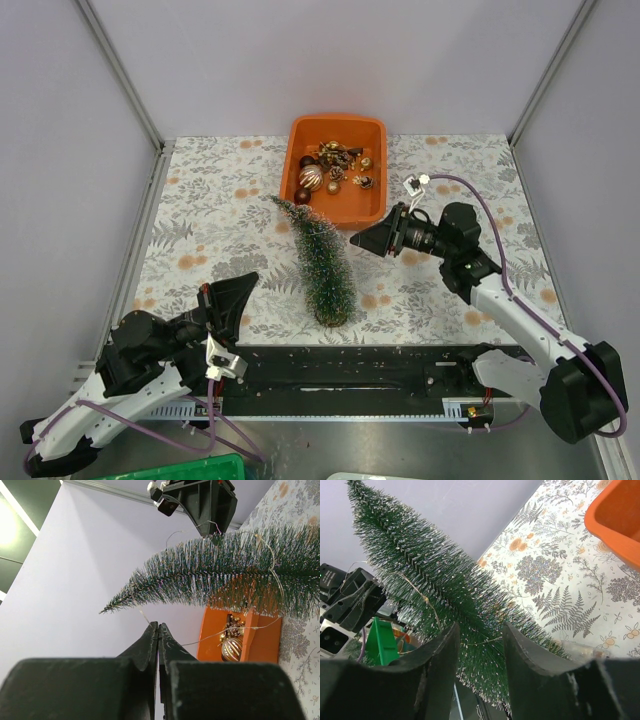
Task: Decorate the small christmas tree
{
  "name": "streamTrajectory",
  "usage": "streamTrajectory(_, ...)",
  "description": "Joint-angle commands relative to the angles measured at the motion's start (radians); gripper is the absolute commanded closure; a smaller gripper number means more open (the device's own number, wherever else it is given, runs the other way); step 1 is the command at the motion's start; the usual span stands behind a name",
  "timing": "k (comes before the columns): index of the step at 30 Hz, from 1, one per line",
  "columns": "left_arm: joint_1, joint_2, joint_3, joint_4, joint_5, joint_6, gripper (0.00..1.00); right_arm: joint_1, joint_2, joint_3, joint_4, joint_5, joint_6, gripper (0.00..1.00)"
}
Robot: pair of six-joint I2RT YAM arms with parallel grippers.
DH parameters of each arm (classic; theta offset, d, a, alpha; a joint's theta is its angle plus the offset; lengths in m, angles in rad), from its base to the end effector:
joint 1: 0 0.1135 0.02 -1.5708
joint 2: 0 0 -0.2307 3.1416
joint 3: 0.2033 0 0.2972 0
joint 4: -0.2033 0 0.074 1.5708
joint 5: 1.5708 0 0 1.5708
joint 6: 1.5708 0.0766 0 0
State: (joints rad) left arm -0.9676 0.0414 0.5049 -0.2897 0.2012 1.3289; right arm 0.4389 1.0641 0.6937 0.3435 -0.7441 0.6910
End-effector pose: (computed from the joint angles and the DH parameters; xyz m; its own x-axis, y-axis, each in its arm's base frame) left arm 0.0837 -0.1486 0.3326 0.9153 0.3482 -0.2024 0.1248 0.2326 0.9645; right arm 0.2780 0.1878 0.2623 -0.6086 0.2323 -0.7587 -0.6977 0.2988 0.6511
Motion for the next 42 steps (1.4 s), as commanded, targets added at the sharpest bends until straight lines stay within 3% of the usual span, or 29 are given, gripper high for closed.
streamTrajectory(1,0.003,0.011,0.043,0.052,-0.014,-0.010,1.00,0.008,-0.038,0.001,0.011,0.035,-0.004,0.52)
streamTrajectory(7,0.003,0.009,0.046,0.043,-0.013,-0.007,1.00,0.006,-0.151,0.009,-0.214,0.195,-0.097,0.48)
streamTrajectory(15,0.003,0.006,0.044,0.037,-0.011,0.001,1.00,0.004,-0.199,0.084,-0.414,0.238,-0.202,0.43)
streamTrajectory(26,0.003,0.003,0.050,0.026,-0.017,0.012,1.00,0.004,-0.150,0.030,-0.109,0.085,-0.032,0.39)
streamTrajectory(35,0.003,0.003,0.050,0.023,-0.019,0.015,1.00,0.006,-0.083,0.023,-0.006,0.039,0.011,0.40)
streamTrajectory(42,0.003,0.009,0.050,0.023,-0.022,0.018,1.00,0.009,0.008,0.010,0.149,-0.003,0.071,0.53)
